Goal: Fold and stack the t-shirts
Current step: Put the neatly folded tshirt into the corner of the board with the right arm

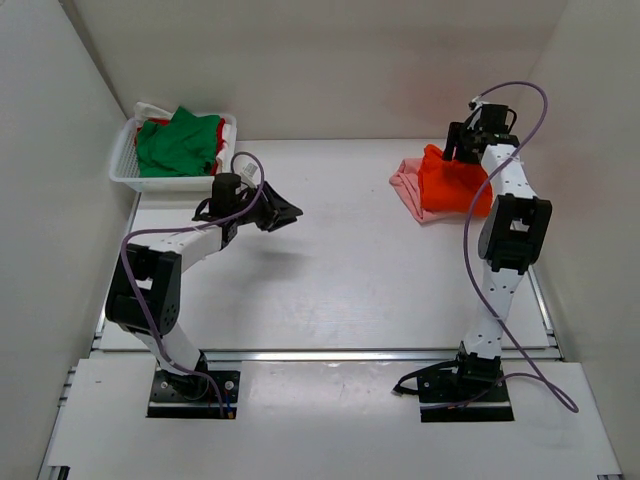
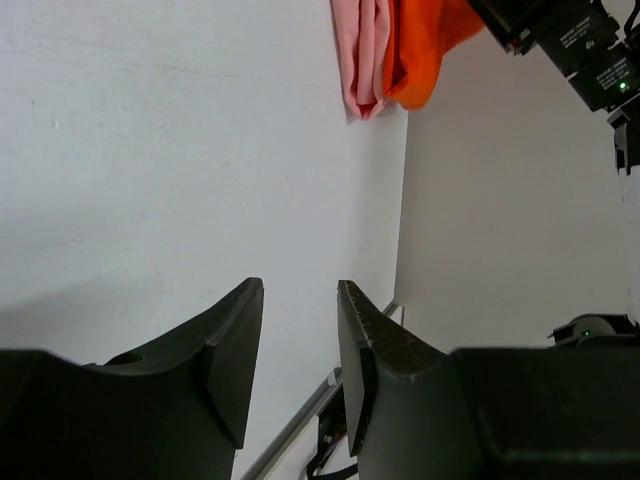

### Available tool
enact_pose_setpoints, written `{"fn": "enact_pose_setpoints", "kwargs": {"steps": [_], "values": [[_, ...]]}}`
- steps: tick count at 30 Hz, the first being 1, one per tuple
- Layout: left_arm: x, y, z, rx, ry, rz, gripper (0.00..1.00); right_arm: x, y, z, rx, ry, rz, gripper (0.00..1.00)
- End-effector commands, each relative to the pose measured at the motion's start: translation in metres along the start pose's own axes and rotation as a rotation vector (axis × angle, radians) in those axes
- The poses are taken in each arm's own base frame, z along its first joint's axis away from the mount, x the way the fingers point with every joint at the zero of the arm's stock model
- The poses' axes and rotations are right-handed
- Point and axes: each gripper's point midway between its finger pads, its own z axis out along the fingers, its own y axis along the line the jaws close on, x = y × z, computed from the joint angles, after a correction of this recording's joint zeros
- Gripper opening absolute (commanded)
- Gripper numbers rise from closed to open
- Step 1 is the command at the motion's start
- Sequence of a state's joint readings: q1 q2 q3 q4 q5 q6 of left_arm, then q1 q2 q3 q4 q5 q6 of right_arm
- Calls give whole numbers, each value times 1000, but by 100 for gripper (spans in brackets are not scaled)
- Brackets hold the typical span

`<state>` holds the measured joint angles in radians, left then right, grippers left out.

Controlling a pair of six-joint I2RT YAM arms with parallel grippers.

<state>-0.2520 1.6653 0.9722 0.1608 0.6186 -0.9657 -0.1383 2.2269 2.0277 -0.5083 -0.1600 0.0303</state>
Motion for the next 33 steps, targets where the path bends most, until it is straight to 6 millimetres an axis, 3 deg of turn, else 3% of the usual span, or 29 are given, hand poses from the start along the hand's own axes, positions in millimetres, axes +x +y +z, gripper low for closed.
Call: {"fn": "enact_pose_setpoints", "kwargs": {"steps": [1,5,6,7,8,11,14,15,17,20,21,22,23,24,25,28,30,33], "values": [[1,-10,-19,14,-8,44,47,-1,8,15,-61,-1,-59,63],[1,-10,-31,-8,-17,70,48,-27,22,-3,-23,-78,-131,87],[3,-11,-34,-14,-15,88,49,-37,25,-15,-17,-102,-131,89],[6,-14,-39,-19,-12,105,50,-48,28,-33,-2,-132,-139,99],[4,-13,-43,-22,-23,119,51,-56,27,-44,28,-157,-126,100],[18,-6,-66,-93,-28,175,99,-57,35,-88,85,-193,-60,99],[30,16,-93,-236,-16,279,98,-36,35,-134,101,-180,-19,99],[40,34,-101,-322,17,260,99,-12,34,-134,98,-124,-9,99],[60,60,-114,-414,115,272,99,26,43,-155,67,-44,5,99],[93,72,-123,-356,220,261,99,80,59,-176,44,60,-12,99],[99,76,-126,-344,207,261,98,85,59,-189,43,48,-16,99],[105,73,-127,-318,209,275,99,111,69,-187,15,94,-30,99],[111,68,-128,-288,192,292,99,128,73,-193,-9,104,-19,99],[118,64,-128,-264,194,325,99,130,77,-205,-28,79,-10,99],[118,56,-132,-244,171,360,98,153,79,-204,-43,129,3,99],[119,38,-137,-191,147,436,99,167,86,-226,-63,90,23,99],[129,28,-142,-120,193,459,99,187,93,-229,-87,96,27,99],[128,30,-143,-184,193,486,99,190,96,-234,-119,65,42,99]]}}
